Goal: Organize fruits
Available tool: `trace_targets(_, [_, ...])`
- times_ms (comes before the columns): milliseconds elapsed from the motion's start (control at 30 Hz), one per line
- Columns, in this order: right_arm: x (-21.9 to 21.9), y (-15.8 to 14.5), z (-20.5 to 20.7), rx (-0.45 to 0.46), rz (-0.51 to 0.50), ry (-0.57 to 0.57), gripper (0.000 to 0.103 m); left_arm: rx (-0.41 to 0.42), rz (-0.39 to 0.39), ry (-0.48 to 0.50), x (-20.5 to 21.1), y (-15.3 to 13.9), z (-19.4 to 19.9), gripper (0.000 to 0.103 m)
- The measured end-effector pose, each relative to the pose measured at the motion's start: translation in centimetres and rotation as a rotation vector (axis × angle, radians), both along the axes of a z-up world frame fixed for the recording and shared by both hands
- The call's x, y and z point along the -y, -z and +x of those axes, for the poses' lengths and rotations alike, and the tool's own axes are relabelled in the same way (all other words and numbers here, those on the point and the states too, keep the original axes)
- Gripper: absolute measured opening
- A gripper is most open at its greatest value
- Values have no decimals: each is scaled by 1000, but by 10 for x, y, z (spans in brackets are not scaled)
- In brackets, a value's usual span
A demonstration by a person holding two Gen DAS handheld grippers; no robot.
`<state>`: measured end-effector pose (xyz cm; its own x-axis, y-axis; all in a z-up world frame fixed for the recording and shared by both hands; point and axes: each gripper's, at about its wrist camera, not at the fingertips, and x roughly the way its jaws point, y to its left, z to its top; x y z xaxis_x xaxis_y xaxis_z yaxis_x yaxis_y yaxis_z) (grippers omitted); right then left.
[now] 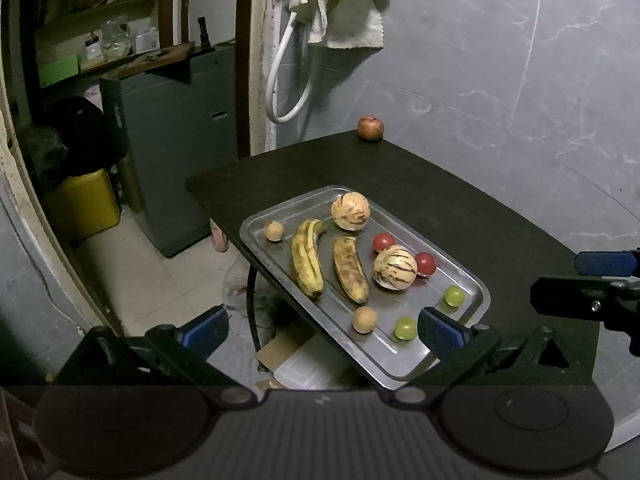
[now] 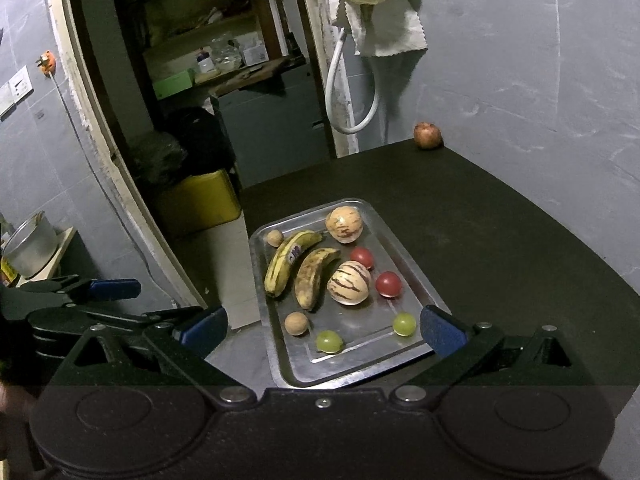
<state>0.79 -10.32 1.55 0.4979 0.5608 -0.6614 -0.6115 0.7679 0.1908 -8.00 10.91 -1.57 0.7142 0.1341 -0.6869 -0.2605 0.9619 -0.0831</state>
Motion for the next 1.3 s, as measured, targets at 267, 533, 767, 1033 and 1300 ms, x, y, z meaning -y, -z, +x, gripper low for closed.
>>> trace_targets(267, [1,0,1,-1,0,1,102,1,-1,-1,-2,0,0,103])
trace_targets(533, [0,0,3,-2,-2,-4,102,2,2,0,-4,0,1,103])
trace_targets(767, [0,-1,4,-1,-1,-5,102,8,13,6,-7,-2,3,103])
trace_targets(1033, [0,-1,4,-1,0,-5,102,21,-8,13,-9,-2,2,103])
trace_targets(1300, [-1,-2,6,-1,3,-5,102,23,-4,17,-6,-1,2,103])
